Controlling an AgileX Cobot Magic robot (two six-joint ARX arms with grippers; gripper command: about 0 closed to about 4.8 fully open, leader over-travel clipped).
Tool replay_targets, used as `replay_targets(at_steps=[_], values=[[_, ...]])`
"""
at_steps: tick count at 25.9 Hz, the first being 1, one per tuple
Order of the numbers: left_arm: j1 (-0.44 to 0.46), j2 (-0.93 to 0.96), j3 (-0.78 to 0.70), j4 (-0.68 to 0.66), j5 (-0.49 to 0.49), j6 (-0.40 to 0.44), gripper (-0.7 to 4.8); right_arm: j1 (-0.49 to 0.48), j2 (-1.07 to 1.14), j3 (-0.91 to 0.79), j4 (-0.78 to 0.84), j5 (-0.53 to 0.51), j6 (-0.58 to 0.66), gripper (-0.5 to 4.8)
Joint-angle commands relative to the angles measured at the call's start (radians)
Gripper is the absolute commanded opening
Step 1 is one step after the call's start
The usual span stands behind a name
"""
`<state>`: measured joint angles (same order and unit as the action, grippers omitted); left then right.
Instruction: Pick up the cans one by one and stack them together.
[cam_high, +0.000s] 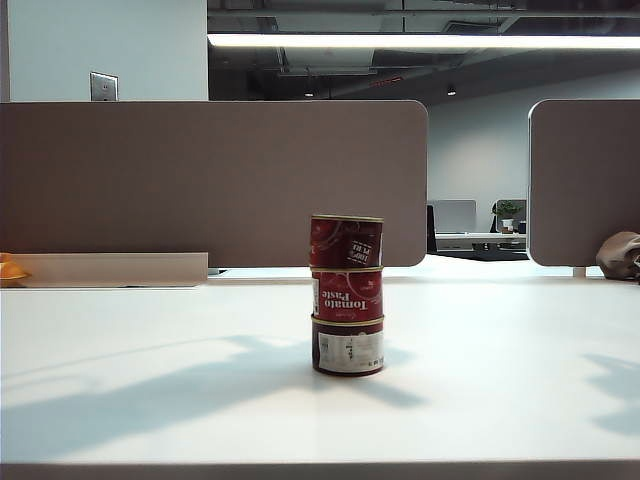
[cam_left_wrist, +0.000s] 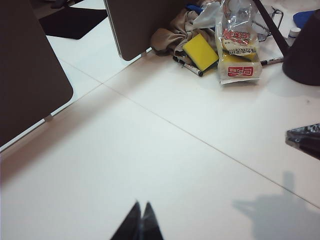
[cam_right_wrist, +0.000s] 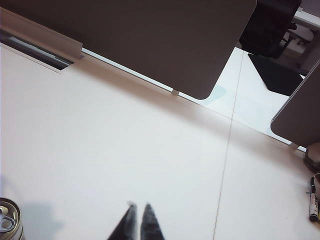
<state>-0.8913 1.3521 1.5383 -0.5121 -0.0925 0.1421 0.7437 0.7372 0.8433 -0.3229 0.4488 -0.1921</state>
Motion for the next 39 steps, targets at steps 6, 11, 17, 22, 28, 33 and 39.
replay_targets(at_steps=[6, 11, 17, 22, 28, 33, 39], values=[[0.008, -0.02, 0.002, -0.001, -0.002, 0.032, -0.05, 0.0, -0.002, 0.005, 0.012, 0.002, 0.002, 0.24], [0.09, -0.145, -0.014, -0.172, -0.045, 0.021, -0.05, -0.001, -0.002, 0.005, 0.013, 0.002, 0.002, 0.23], [0.306, -0.356, -0.138, -0.144, -0.037, 0.022, -0.05, 0.001, -0.002, 0.005, 0.012, 0.002, 0.002, 0.24], [0.468, -0.513, -0.269, -0.063, -0.034, 0.015, -0.05, 0.0, -0.002, 0.005, 0.012, 0.002, 0.002, 0.24], [0.611, -0.675, -0.454, 0.062, -0.034, 0.027, -0.05, 0.0, -0.002, 0.005, 0.012, 0.002, 0.002, 0.24], [0.684, -0.809, -0.655, 0.156, 0.024, 0.022, -0.05, 0.0, -0.001, 0.005, 0.012, 0.002, 0.002, 0.24], [0.743, -0.972, -0.928, 0.313, 0.097, -0.018, -0.05, 0.0, -0.002, 0.005, 0.012, 0.002, 0.002, 0.23]])
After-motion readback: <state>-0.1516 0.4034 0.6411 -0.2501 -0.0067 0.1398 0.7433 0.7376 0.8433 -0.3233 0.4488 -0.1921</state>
